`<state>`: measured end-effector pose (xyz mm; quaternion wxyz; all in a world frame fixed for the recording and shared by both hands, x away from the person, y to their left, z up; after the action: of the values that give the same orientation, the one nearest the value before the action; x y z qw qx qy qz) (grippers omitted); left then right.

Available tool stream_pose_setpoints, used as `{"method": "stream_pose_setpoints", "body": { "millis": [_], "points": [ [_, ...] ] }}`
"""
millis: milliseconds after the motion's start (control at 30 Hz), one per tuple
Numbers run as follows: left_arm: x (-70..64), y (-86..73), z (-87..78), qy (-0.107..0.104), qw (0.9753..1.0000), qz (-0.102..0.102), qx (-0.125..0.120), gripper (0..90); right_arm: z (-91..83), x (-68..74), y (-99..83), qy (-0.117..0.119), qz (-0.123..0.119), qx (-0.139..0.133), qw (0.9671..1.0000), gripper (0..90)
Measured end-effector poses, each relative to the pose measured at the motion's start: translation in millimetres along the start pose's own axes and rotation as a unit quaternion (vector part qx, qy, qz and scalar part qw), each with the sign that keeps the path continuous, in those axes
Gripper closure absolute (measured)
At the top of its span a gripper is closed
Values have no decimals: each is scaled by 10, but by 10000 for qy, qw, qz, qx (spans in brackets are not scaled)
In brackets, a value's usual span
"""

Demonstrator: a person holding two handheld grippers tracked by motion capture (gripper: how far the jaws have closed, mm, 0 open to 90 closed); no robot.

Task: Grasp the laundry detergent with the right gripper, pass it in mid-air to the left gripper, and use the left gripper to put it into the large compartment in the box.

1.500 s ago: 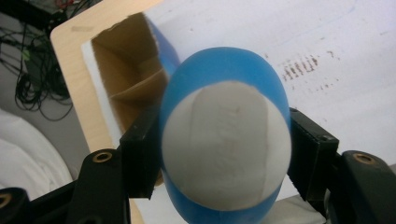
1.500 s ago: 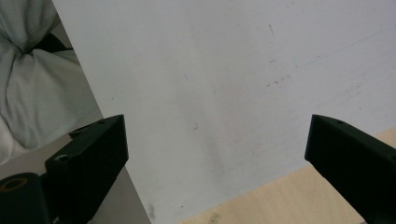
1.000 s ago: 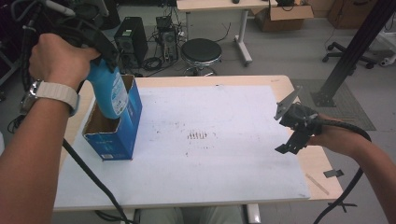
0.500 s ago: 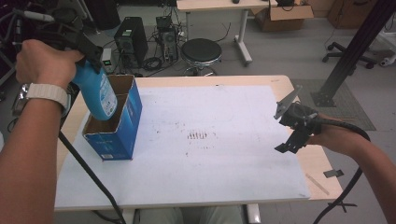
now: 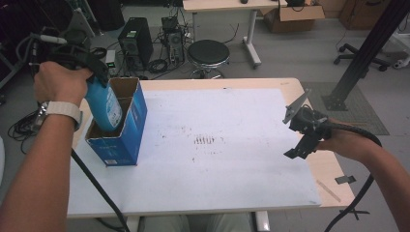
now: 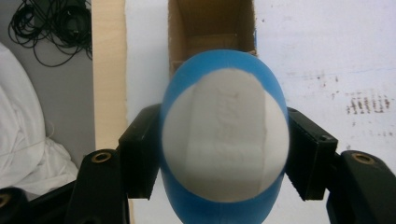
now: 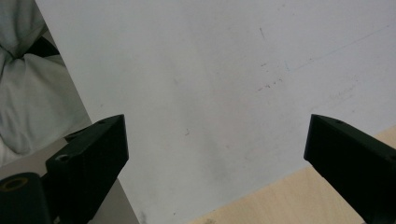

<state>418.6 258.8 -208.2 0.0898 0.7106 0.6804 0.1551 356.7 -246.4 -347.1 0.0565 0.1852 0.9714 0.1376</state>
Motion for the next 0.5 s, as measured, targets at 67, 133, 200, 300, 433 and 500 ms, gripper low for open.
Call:
{"method": "stream_pose_setpoints", "body": {
  "millis": [67,133,200,300,433,500],
  "points": [
    [5,-22,90,12,10000,0,20,382,3,3,1,14,1,-1,10000,61],
    [6,-48,184,18,10000,20,22,382,9,6,-2,17,14,3,10000,61],
    [12,-82,286,2,10000,11,33,382,20,9,-12,24,9,10,10000,61],
    [24,-133,440,-19,10000,3,54,382,31,21,-26,44,80,35,10000,61],
    [22,-190,621,9,9999,48,107,382,41,19,-53,44,79,73,9999,60],
    [11,-218,706,8,9998,110,153,382,40,19,-64,50,100,76,9999,61]
  ]
}}
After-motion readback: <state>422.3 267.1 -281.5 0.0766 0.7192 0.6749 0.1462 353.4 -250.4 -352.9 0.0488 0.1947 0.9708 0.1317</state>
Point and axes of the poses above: each handheld gripper's, and its own axes: z roughly forward along the jaws, y roughly out of its top, x roughly to its left, the point moved 8 cm from there along z, roughly forward along the jaws, and after that the axes turned 1 degree about z, right-handed, at the moved point
